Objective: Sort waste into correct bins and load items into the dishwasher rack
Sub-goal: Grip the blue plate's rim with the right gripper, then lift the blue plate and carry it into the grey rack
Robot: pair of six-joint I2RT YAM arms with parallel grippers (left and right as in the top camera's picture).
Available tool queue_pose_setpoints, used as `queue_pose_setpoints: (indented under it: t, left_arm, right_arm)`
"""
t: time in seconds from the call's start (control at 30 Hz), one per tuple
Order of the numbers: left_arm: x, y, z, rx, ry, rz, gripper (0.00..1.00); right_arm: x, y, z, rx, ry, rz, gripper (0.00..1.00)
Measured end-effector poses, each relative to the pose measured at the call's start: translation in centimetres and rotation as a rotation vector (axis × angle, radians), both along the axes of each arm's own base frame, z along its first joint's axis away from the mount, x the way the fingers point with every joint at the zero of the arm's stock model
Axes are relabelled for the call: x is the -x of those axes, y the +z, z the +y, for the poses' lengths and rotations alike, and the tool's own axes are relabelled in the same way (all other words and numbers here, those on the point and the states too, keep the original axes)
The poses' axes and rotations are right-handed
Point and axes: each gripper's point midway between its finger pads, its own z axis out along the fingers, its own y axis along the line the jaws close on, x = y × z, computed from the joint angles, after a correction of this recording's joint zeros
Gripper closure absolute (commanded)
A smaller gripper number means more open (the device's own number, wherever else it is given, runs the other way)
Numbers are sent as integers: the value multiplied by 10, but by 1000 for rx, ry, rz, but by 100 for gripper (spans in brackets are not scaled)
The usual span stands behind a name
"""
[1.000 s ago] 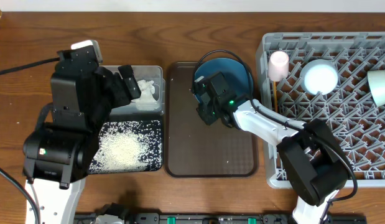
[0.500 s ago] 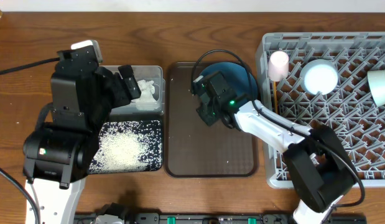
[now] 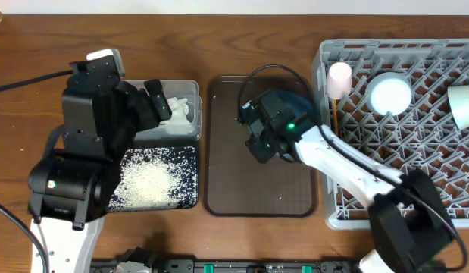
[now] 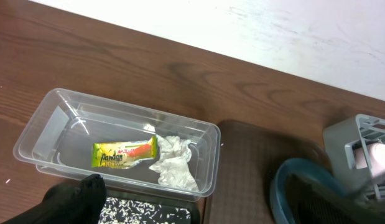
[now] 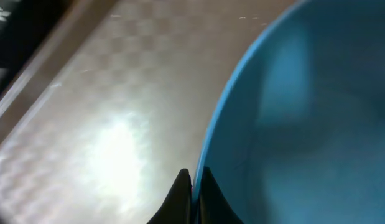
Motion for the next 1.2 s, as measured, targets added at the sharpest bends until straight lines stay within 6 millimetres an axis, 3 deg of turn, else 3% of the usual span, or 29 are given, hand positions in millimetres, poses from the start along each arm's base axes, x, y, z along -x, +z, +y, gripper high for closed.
queue_pose_setpoints:
  t: [0.1, 0.3, 0.53, 0.77, 1.1, 1.2]
  left_arm:
    - [0, 0, 0, 0, 0, 0, 6]
    - [0, 0, 0, 0, 0, 0, 6]
    - [0, 0, 0, 0, 0, 0, 6]
    - [0, 0, 0, 0, 0, 0, 6]
    - [0, 0, 0, 0, 0, 0, 6]
    - [0, 0, 0, 0, 0, 0, 6]
  right_arm:
    - [12, 21, 1, -53, -1, 19, 99]
    - [32, 93, 2, -228, -32, -20, 99]
    - [44, 166, -42, -392, -187, -73, 99]
    - [54, 195, -84, -544, -300, -8, 99]
    - [48, 232, -122, -843, -344, 61, 99]
    - [46, 235, -139, -921, -380, 72, 99]
